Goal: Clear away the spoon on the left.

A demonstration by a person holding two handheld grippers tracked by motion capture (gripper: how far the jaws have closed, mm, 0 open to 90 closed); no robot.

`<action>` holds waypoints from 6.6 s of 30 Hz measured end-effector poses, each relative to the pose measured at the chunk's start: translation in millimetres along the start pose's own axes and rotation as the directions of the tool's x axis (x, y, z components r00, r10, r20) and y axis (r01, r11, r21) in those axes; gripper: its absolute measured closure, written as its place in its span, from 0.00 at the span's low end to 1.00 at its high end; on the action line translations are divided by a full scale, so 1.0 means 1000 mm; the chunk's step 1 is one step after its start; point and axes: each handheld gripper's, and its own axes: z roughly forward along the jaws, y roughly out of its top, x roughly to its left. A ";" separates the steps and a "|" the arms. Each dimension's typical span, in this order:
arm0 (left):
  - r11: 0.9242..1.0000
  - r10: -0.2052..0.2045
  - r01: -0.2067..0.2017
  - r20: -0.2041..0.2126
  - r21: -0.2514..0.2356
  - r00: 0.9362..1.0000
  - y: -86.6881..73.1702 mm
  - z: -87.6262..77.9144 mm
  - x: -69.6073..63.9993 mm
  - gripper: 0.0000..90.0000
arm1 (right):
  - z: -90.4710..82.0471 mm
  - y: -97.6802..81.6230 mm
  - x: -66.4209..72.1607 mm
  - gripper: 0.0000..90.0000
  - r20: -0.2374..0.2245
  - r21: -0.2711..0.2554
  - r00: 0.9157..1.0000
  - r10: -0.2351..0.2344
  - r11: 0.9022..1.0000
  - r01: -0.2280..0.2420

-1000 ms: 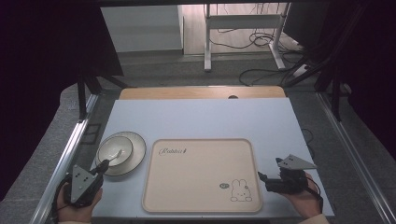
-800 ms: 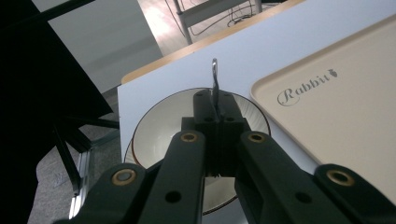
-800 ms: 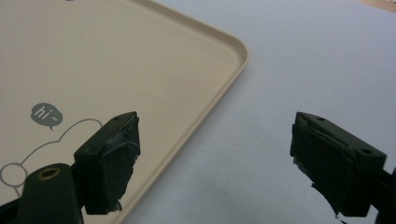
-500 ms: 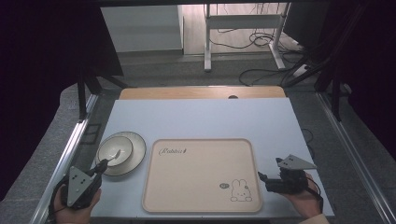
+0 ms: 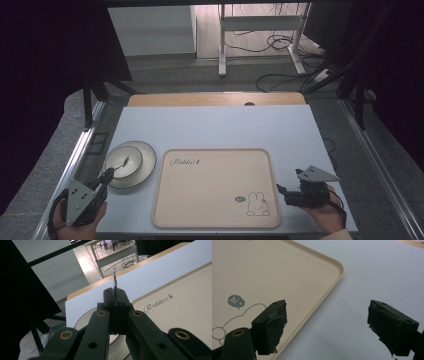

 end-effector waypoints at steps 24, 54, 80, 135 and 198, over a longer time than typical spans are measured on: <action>0.997 0.037 -0.033 0.051 -0.066 0.998 0.034 0.015 -0.010 1.00 | -0.001 0.000 -0.001 0.18 0.004 -0.003 1.000 0.001 1.000 -0.001; 0.994 0.077 -0.064 0.142 -0.090 0.987 0.062 0.050 -0.031 1.00 | -0.003 0.000 -0.002 0.18 0.017 -0.004 1.000 0.001 1.000 -0.001; 0.993 0.114 -0.104 0.242 -0.055 0.964 0.065 0.085 -0.066 1.00 | -0.001 -0.001 -0.002 0.18 0.020 0.005 1.000 -0.007 1.000 0.007; 0.932 0.322 -0.358 0.321 0.060 0.891 0.027 0.121 -0.113 0.99 | 0.001 -0.003 0.000 0.18 0.009 0.035 1.000 -0.017 0.999 0.016; 0.912 0.054 -0.257 0.527 0.321 0.848 0.004 0.123 -0.115 0.25 | 0.004 -0.003 0.002 0.18 0.001 0.056 1.000 -0.031 0.998 0.031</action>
